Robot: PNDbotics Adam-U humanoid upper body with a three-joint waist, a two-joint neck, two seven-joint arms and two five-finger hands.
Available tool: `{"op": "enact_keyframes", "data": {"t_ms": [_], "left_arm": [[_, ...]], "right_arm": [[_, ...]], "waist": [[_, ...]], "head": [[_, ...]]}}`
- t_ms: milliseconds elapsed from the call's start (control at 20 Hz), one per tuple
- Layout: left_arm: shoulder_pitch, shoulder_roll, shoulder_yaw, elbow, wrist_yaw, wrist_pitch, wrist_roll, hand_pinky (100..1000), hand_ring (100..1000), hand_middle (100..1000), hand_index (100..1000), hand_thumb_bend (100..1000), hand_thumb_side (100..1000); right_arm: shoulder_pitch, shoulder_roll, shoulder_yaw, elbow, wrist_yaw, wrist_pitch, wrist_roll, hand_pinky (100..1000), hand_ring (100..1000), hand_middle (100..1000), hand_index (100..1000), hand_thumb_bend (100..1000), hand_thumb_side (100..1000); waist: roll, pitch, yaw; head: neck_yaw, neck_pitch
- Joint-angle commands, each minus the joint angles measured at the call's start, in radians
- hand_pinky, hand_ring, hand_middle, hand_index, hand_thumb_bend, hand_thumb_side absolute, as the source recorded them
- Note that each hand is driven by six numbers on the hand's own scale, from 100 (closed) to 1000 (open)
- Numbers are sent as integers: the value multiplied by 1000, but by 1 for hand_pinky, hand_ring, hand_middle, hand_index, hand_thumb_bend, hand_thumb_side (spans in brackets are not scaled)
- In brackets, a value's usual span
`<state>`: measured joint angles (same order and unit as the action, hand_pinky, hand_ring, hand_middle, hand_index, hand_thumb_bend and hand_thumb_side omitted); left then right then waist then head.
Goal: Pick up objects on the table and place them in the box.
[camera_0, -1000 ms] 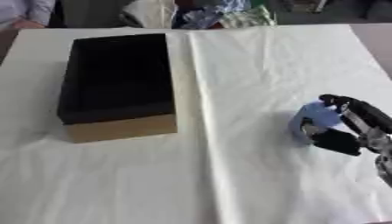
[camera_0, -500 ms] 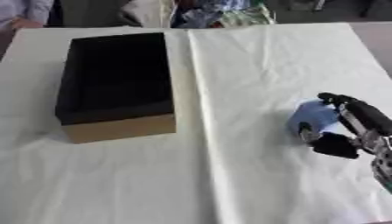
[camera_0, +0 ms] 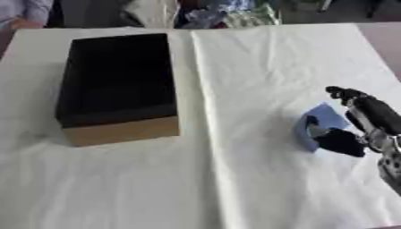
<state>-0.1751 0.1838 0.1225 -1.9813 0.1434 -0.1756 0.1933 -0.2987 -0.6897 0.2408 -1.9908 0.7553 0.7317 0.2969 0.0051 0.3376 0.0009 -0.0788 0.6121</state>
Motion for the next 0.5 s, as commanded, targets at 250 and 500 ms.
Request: {"op": "enact_keyframes", "data": {"t_ms": [250,500], "left_arm": [[-7,4,5,-19,7,-1,-8,1000,679,676,872,100,657],[-6,3,4,-19,9,-1,-10,1000,679,676,871,100,656]], "right_arm": [[8,6,-10,-9,1,6,-46,909,893,890,1000,120,516],[15,10,2,-9,-40,2,-85,938,933,897,1000,100,602]], "waist": [[2,-13,-1],[4,-12,0]], "head": [[-1,-18],[-3,-18]]}}
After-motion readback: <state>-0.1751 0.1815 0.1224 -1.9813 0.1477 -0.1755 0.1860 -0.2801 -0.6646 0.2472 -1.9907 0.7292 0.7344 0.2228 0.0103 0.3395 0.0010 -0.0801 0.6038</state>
